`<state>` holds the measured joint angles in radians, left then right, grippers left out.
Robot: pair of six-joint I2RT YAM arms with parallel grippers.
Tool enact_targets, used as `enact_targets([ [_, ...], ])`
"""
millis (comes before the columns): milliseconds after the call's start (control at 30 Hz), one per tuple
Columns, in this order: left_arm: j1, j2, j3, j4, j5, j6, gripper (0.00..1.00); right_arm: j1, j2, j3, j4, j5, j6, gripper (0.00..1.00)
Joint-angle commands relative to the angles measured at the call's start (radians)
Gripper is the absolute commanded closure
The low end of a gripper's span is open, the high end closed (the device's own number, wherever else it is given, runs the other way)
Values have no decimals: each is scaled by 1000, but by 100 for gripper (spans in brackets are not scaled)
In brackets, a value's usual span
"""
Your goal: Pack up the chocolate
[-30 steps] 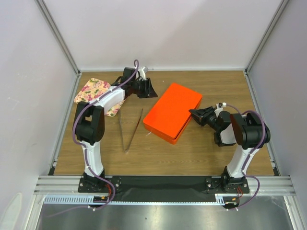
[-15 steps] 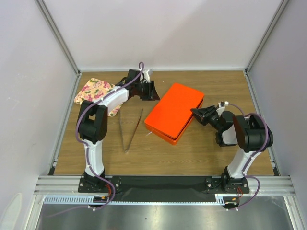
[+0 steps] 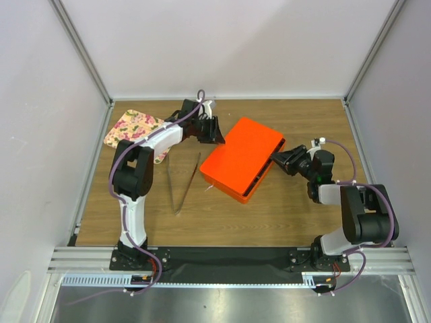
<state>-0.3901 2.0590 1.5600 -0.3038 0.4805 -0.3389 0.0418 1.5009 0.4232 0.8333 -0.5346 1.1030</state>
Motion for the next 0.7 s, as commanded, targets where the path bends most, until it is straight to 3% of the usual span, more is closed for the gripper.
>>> enact_targets([
  [0, -12, 4, 37, 8, -3, 23, 56, -5, -45, 45, -196, 53, -97, 64],
  [367, -26, 26, 46, 17, 7, 20, 56, 81, -185, 146, -476, 245, -189, 58],
  [567, -27, 4, 74, 0, -89, 52, 55, 160, -136, 244, -609, 363, -206, 58],
  [667, -27, 4, 107, -15, -117, 61, 48, 187, -120, 279, -658, 407, -212, 55],
])
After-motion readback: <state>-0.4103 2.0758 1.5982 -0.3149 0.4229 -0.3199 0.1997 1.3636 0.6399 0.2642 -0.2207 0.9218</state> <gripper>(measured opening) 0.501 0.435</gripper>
